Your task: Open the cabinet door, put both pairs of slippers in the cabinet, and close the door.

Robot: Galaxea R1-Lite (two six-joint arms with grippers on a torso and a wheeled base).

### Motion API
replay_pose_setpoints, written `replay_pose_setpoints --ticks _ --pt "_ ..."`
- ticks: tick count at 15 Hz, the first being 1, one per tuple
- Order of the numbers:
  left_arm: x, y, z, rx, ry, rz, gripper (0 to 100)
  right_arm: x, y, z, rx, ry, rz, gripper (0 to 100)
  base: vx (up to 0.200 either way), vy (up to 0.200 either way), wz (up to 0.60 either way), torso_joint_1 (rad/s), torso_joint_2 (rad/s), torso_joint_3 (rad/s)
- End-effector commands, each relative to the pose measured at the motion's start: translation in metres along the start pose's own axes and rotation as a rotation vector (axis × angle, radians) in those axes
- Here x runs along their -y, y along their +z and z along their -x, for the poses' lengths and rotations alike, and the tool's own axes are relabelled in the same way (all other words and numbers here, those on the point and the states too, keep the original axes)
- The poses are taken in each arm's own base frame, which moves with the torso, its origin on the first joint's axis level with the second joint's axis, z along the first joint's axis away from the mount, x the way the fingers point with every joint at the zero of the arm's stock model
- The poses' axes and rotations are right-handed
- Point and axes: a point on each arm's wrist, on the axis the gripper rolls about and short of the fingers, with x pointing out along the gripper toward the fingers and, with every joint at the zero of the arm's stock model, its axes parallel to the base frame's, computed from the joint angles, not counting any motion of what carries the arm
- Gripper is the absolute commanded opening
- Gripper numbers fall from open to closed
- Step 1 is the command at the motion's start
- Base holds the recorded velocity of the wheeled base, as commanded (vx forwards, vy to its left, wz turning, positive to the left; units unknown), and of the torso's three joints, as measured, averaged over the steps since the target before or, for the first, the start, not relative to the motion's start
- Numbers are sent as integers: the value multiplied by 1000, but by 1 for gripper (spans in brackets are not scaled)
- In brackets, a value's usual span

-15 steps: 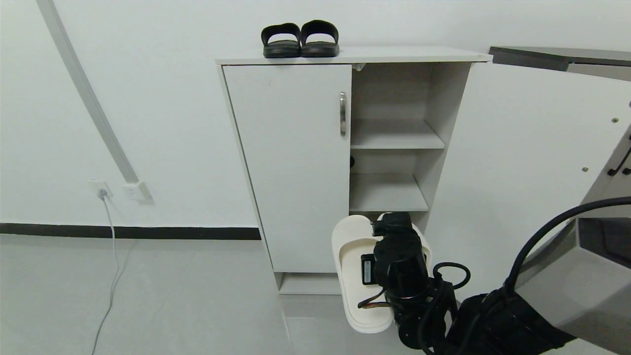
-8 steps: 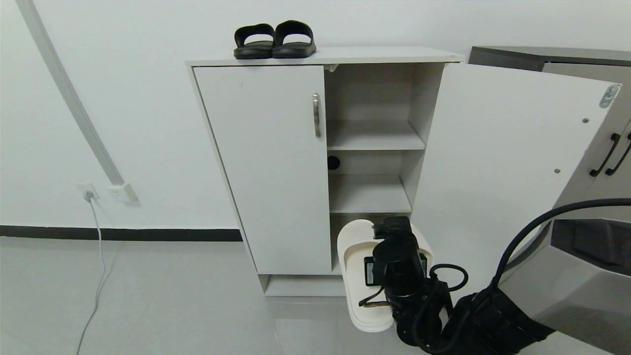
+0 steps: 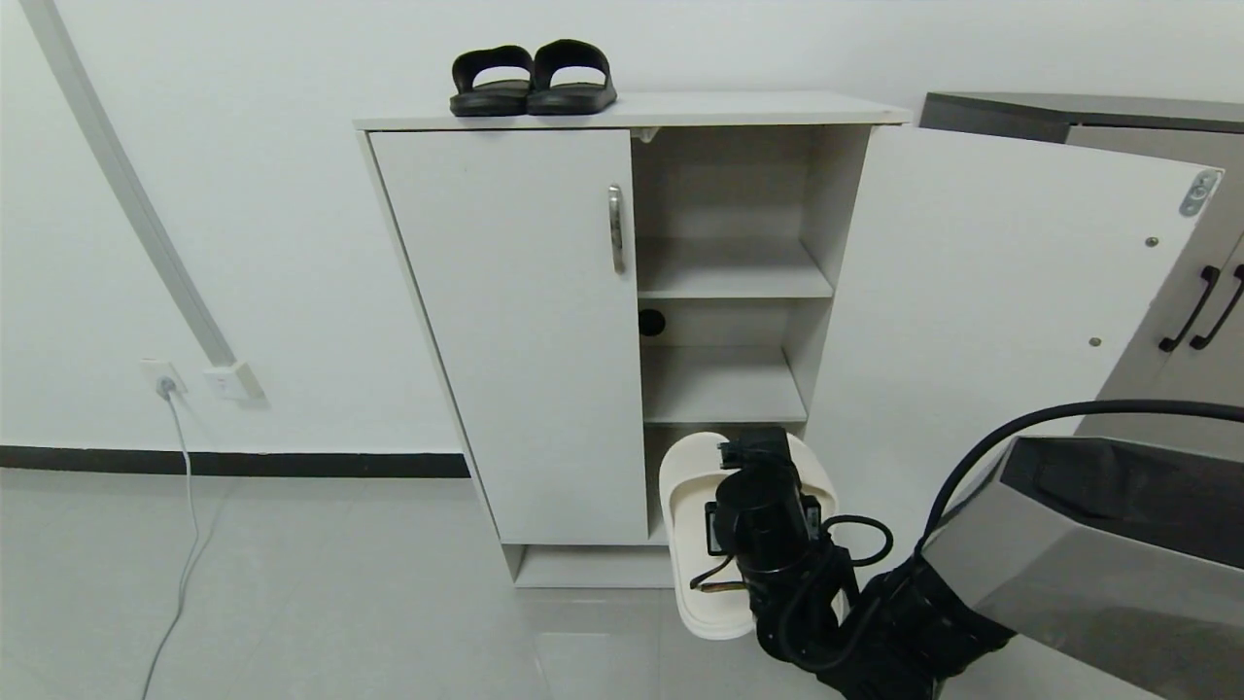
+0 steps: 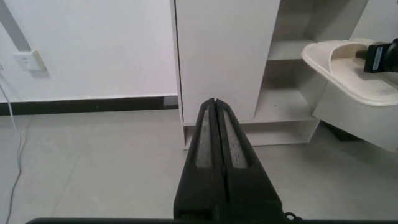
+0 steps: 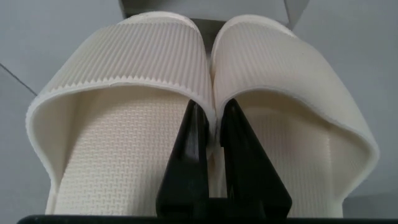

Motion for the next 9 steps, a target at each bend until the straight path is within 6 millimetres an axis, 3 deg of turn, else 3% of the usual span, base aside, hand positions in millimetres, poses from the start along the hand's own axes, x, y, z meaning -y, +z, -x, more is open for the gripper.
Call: replay_pose_setpoints --ticks 1,9 --pt "0 0 0 -2 0 0 0 -1 -4 -2 -6 -2 6 0 0 0 0 0 0 0" --pt "0 0 0 -2 0 0 0 -1 -8 -2 -13 -4 14 0 0 0 0 0 0 0"
